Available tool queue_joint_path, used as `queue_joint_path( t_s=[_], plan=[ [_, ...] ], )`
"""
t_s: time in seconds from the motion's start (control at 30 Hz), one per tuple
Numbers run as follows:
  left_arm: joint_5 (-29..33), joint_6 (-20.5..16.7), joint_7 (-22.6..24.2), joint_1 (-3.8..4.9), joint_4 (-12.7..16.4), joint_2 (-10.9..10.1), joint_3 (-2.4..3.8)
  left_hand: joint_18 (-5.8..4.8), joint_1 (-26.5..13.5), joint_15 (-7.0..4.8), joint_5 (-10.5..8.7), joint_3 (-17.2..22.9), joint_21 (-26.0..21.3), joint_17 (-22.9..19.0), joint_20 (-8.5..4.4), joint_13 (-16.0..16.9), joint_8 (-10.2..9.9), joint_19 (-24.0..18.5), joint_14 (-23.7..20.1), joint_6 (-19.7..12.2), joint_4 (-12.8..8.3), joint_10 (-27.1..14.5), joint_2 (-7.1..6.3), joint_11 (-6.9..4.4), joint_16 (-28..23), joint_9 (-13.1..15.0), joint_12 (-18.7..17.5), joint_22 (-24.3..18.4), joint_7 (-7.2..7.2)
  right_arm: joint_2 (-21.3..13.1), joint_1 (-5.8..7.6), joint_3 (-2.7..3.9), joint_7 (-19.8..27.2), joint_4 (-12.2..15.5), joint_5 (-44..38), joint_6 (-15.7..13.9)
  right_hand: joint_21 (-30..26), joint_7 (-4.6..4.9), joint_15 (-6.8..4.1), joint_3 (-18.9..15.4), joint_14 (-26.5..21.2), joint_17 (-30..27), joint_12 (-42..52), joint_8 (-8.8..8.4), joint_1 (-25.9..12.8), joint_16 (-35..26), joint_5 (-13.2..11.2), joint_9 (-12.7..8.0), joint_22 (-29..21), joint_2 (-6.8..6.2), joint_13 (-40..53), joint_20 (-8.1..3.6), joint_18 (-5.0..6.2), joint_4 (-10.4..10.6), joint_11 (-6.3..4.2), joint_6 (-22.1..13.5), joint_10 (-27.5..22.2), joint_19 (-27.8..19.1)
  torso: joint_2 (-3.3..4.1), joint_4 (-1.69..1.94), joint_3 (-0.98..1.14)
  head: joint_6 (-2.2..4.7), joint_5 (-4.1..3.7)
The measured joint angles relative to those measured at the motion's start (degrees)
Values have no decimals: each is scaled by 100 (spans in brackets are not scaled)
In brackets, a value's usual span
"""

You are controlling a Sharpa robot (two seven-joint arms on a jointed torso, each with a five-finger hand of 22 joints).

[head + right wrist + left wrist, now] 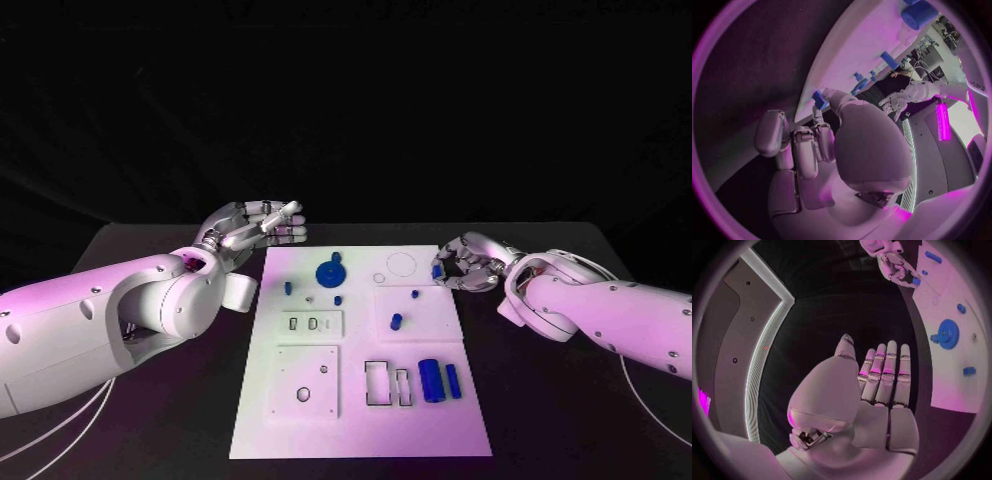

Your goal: Assemble the parts on the task board

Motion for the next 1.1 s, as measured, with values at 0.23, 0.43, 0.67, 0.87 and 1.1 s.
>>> queue_joint_path(
  t_s=[0.23, 0.43, 0.67, 0.87, 1.1],
  plan=[
    [0, 0, -2, 0, 3, -4, 0, 0, 0, 0, 0, 0, 0, 0, 0, 0, 0, 0, 0, 0, 0, 0, 0, 0, 0, 0, 0, 0, 0, 14, -6, 0, -3, -9, -3, 1, 0, -53, -13, 163, -10, 0, 0, 88, 30, 0, 0, 9, 19, 30, -1, -22, 0, -23, -44, 263, 45, 22, 2, 0, 0, 1, 4],
    [0, 0, -5, 0, 4, -5, 0, 0, 0, 0, 0, -17, 0, -1, 0, 0, 0, 0, 0, -13, -17, 0, 0, 0, 0, 0, 0, -3, -13, 27, -7, 0, -3, -18, -28, -28, 0, -149, -104, 426, 1, 0, 22, 157, 29, 0, -322, 39, 51, 169, -1, -53, 0, -78, -130, 502, 96, 53, 0, 1, 1, 3, 9],
    [-1, 0, -13, 0, 6, -12, 0, 0, 0, 0, 0, -18, 0, 4, 0, 0, 0, 0, 0, -20, -18, 0, 0, 0, 0, 0, 0, -7, -20, 35, -14, 0, -34, -23, -107, -237, 0, -160, -145, 568, 1, 0, 88, 203, -1, 0, -378, 53, 79, 232, -2, -118, 0, -143, -188, 593, 148, 74, -2, 1, -1, 4, -7],
    [-1, 0, -19, 0, 7, -18, 0, 0, 0, 0, 0, -16, 0, 4, 0, 0, 0, 0, 0, -20, -17, 0, 0, 0, 0, -1, 0, -7, -20, -13, -16, 6, -140, 114, -149, -544, 23, -161, -156, 637, -11, 0, 88, 203, -16, 0, -309, 53, 92, 260, -2, -118, -1, -181, -194, 593, 154, 74, -4, 2, -2, -5, -5],
    [0, 0, -23, 0, -15, -19, 0, 0, 0, 0, 0, -16, 0, 3, 0, 0, 0, 0, 0, -20, -16, 0, 0, 0, 0, -1, 0, -6, -20, -168, 45, 37, -425, 741, -158, -808, 23, -162, -166, 662, -20, 0, 88, 203, -17, 0, -276, 53, 97, 261, -2, -135, 0, -205, -194, 591, 154, 92, -21, -2, -9, -8, 12]
  ],
)
